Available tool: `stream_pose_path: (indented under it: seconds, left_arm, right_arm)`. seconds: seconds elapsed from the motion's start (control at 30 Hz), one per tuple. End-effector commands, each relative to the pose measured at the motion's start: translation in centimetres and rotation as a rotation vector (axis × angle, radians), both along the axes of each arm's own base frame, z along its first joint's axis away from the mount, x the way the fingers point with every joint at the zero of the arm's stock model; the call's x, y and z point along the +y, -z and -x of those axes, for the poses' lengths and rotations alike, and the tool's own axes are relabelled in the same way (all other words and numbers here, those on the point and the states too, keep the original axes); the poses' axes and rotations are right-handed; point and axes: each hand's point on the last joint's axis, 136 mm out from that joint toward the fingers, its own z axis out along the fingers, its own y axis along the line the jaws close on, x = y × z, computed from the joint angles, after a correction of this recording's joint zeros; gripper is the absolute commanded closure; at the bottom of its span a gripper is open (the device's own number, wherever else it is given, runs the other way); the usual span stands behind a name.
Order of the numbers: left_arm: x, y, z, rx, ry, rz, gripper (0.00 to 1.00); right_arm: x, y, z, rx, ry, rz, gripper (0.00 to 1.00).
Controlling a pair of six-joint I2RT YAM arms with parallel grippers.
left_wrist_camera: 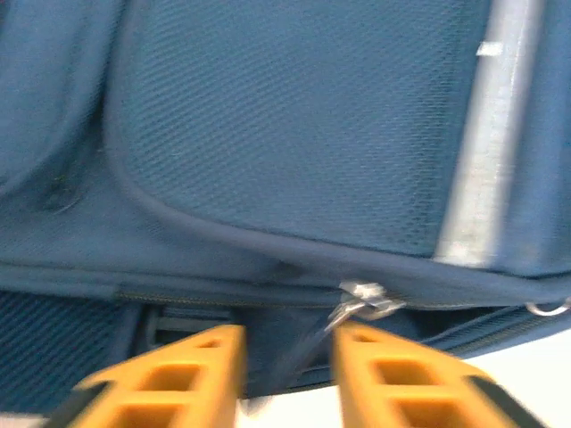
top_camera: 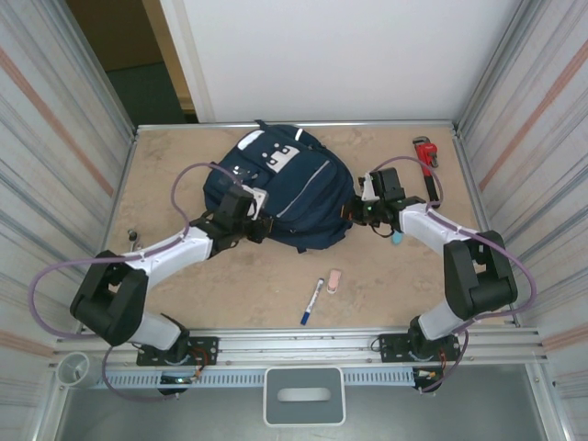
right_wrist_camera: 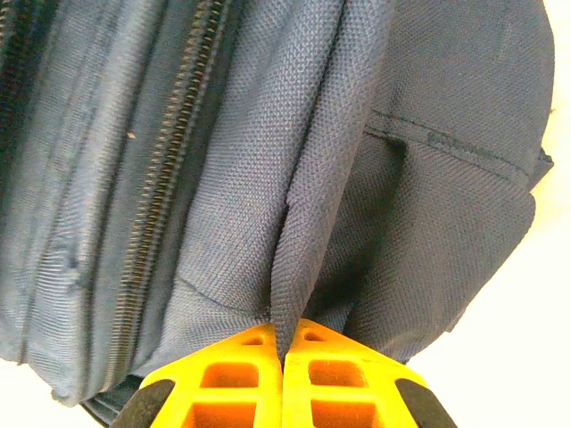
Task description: Pack the student bag
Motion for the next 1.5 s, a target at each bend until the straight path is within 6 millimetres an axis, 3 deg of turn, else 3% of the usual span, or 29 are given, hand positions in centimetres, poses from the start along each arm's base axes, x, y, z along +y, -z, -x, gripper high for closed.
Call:
stream_pose_path:
  seconds: [0.0,0.07,0.13,0.17,0.23,0.3,0.37,0.57,0.77,1.1,1.33,1.47]
  left_arm:
    - [0.7,-3.0,-0.1,-0.124,-0.042,-0.044,0.46]
    - [-0.8,-5.2,0.3,-0.214,0.005,-0.023,0.32]
    - [-2.6,-6.7,0.6,-0.263,0.074,-0.005,0.25]
    - [-3.6,-7.0,0.7,-0.269,0.113,-0.002,0.22]
    - [-5.7,-7.2,0.7,-0.26,0.181,-0.017,0.2]
    - [-7.7,-7.1,0.3,-0.247,0.228,-0.044,0.19]
    - [-9.5,-6.6,-0.5,-0.234,0.262,-0.069,0.17]
    - [-12.7,-6.5,-2.7,-0.218,0.306,-0.093,0.15]
    - [-13.3,-7.3,-4.2,-0.264,0.28,-0.151,0.13]
    - [-14.7,-7.1,-6.0,-0.246,0.286,-0.207,0.01]
    - [-15.7,-4.7,-6.8,-0.162,0.329,-0.253,0.01]
    - [-15.4,-3.5,-7.6,-0.118,0.32,-0.275,0.06]
  right_arm:
    - [0.0,-1.1,0.2,-0.045,-0.057,0.002,0.93]
    - [0.4,-1.6,1.0,-0.056,-0.087,0.001,0.81]
    - [-0.3,-2.1,1.5,-0.075,-0.073,0.035,0.59]
    - [-1.0,-2.4,1.8,-0.088,-0.05,0.066,0.53]
    - [-2.7,-2.7,2.2,-0.109,0.005,0.146,0.43]
    - [-4.3,-2.8,2.8,-0.124,0.05,0.247,0.16]
    - [-5.9,-2.9,3.5,-0.133,0.089,0.376,0.02]
    - [-10.0,-4.2,4.1,-0.14,0.228,0.547,0.01]
    - [-12.4,-6.1,4.0,-0.217,0.343,0.557,0.01]
    - [-15.9,-2.5,3.0,-0.118,0.411,0.459,0.01]
    - [-16.0,-1.4,2.3,-0.119,0.401,0.458,0.01]
    - [-15.8,-0.5,2.2,-0.083,0.374,0.472,0.01]
